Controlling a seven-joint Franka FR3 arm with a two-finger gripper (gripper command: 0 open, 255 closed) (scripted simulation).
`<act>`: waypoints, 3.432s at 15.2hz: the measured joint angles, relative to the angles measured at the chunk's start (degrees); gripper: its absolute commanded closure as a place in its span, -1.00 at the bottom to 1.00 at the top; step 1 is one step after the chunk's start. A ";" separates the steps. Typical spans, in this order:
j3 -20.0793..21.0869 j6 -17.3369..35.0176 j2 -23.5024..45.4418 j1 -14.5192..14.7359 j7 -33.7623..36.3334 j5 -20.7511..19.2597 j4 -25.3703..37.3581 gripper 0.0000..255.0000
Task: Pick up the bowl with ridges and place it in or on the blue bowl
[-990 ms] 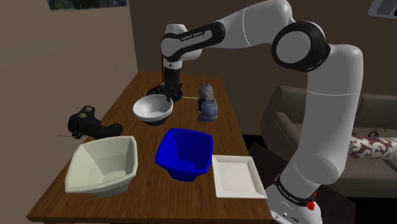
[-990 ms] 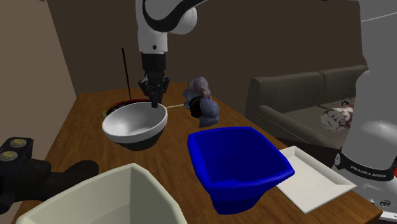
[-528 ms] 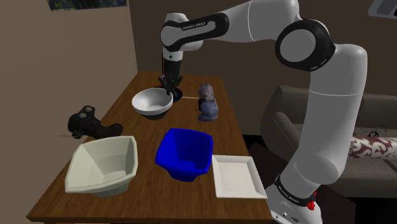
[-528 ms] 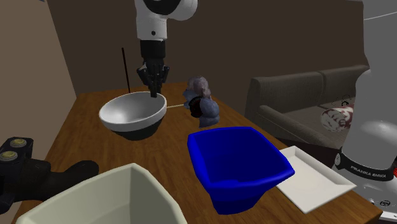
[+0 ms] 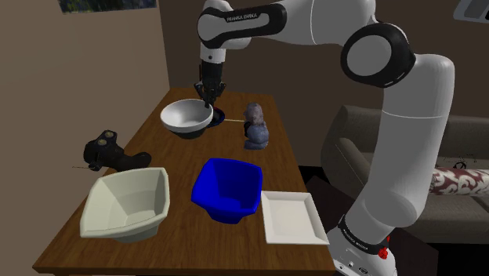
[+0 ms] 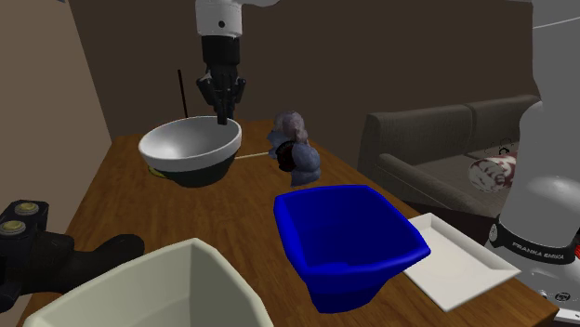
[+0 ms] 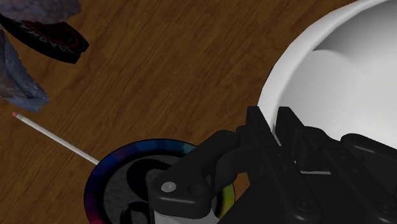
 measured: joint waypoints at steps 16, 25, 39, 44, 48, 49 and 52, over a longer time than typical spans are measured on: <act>0.11 -12.66 1.07 0.19 1.31 -0.28 13.80 1.00; 1.27 -8.85 -18.04 0.93 3.03 1.97 -8.78 1.00; 3.93 -12.92 -47.11 4.31 8.22 7.05 -32.75 1.00; 4.72 -14.23 -53.46 5.45 9.74 8.47 -37.52 1.00; 5.03 -11.93 -54.48 5.64 9.52 8.83 -40.88 1.00; 5.03 -11.15 -54.84 5.67 9.31 8.89 -42.04 1.00; 5.25 -9.11 -55.05 5.72 9.01 9.09 -44.31 1.00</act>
